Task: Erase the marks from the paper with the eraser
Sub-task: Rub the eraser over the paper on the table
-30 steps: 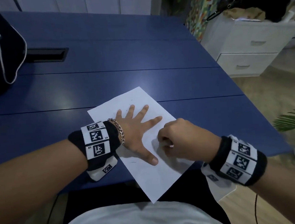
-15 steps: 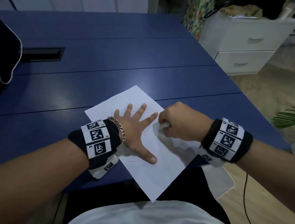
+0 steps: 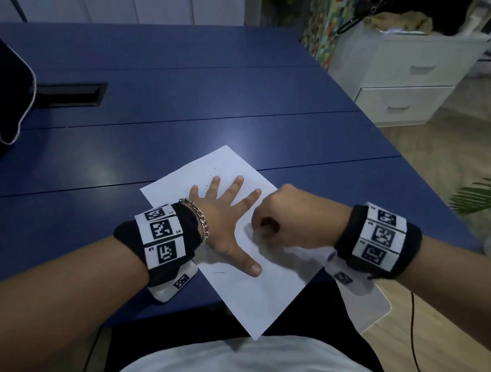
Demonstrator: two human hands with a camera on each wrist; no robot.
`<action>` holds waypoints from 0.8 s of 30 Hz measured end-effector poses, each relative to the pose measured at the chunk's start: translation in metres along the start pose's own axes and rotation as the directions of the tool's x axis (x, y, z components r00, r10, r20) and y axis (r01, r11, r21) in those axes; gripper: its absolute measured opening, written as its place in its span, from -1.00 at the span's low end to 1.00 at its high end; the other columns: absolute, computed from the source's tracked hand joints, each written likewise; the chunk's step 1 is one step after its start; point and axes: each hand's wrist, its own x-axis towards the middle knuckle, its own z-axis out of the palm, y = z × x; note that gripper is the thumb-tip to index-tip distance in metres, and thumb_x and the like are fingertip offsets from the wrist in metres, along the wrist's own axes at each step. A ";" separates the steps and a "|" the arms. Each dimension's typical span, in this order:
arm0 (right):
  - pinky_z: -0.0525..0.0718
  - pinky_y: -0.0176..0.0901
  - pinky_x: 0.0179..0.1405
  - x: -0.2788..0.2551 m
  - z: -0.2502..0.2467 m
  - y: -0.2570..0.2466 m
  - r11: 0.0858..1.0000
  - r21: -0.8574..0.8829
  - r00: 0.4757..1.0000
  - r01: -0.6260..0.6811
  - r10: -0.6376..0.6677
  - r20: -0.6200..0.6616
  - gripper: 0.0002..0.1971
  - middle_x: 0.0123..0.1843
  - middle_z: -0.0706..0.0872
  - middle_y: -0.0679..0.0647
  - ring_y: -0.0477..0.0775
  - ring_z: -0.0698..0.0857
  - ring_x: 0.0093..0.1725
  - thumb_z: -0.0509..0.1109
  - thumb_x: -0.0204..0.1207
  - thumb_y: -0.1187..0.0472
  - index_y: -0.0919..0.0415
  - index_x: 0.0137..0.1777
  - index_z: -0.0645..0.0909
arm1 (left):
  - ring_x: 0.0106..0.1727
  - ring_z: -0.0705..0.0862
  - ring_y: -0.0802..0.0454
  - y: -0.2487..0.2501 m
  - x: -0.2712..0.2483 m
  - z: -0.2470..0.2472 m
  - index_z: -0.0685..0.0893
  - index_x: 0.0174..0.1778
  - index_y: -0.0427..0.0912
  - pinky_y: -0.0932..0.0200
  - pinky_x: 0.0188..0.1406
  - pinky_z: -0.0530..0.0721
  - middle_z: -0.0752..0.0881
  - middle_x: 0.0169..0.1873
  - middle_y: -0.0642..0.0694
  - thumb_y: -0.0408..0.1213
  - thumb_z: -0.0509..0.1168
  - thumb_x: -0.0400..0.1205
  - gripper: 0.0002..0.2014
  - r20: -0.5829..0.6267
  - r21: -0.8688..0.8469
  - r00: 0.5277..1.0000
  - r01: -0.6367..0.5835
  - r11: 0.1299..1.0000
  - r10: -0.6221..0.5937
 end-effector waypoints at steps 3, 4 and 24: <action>0.76 0.03 -0.26 0.008 -0.005 0.029 0.992 0.010 0.981 -0.127 0.127 -0.147 -0.87 -0.35 0.76 -0.03 0.06 0.67 -0.35 0.37 0.47 0.21 0.07 -0.19 0.77 | 0.79 -0.56 -0.37 0.002 0.000 -0.002 -0.63 0.67 0.44 -0.66 0.70 -0.30 -0.66 0.74 0.05 0.86 0.31 -0.06 0.61 0.022 0.008 1.000 0.009 1.000 -0.009; 0.78 0.09 -0.26 0.009 -0.005 0.035 0.988 0.015 0.971 -0.151 0.151 -0.184 -0.85 -0.36 0.76 -0.01 0.09 0.67 -0.36 0.34 0.46 0.21 0.08 -0.21 0.75 | 0.79 -0.56 -0.36 0.002 0.000 -0.003 -0.62 0.67 0.44 -0.66 0.70 -0.30 -0.66 0.74 0.06 0.86 0.32 -0.05 0.61 0.029 0.006 1.000 0.012 1.000 -0.012; 0.82 -0.11 -0.01 -0.056 -0.005 0.049 0.915 0.348 0.864 -0.205 0.336 -0.375 -0.94 -0.19 0.87 -0.20 -0.21 0.83 -0.15 0.56 0.59 0.03 -0.04 -0.05 0.84 | 0.75 -0.63 -0.37 -0.003 -0.003 0.003 -0.61 0.70 0.40 -0.62 0.68 -0.43 -0.64 0.75 0.04 0.93 0.19 -0.07 0.60 -0.073 0.025 0.996 -0.040 0.999 0.042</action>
